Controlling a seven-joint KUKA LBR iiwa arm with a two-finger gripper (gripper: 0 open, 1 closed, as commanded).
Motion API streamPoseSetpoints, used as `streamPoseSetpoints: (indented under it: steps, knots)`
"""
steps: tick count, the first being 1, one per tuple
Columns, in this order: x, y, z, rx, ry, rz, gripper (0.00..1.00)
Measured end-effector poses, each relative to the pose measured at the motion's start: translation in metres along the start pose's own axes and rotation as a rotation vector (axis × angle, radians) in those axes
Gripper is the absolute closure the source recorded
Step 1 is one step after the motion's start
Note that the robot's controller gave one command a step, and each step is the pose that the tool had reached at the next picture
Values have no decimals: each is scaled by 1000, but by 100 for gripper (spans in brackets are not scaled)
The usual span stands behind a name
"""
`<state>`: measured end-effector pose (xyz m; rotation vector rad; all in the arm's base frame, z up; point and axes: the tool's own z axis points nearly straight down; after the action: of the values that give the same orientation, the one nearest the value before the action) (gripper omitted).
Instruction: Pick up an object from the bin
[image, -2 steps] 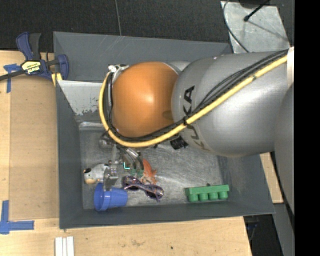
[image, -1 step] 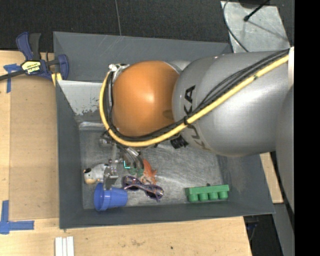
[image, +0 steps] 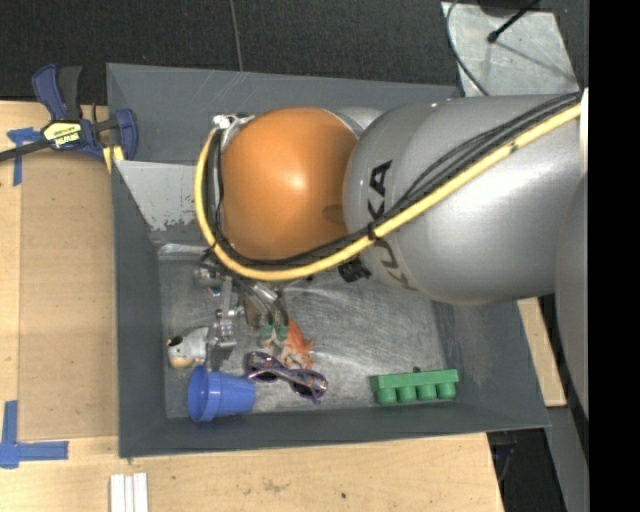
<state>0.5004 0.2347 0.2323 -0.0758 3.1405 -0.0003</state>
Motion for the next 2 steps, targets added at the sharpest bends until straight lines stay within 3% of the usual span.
streamPoseSetpoints:
  steps: [1,2]
  knots:
    - [-8,-4,47,-4,-9,10,0]
    - [-17,-17,104,-10,-16,96,0]
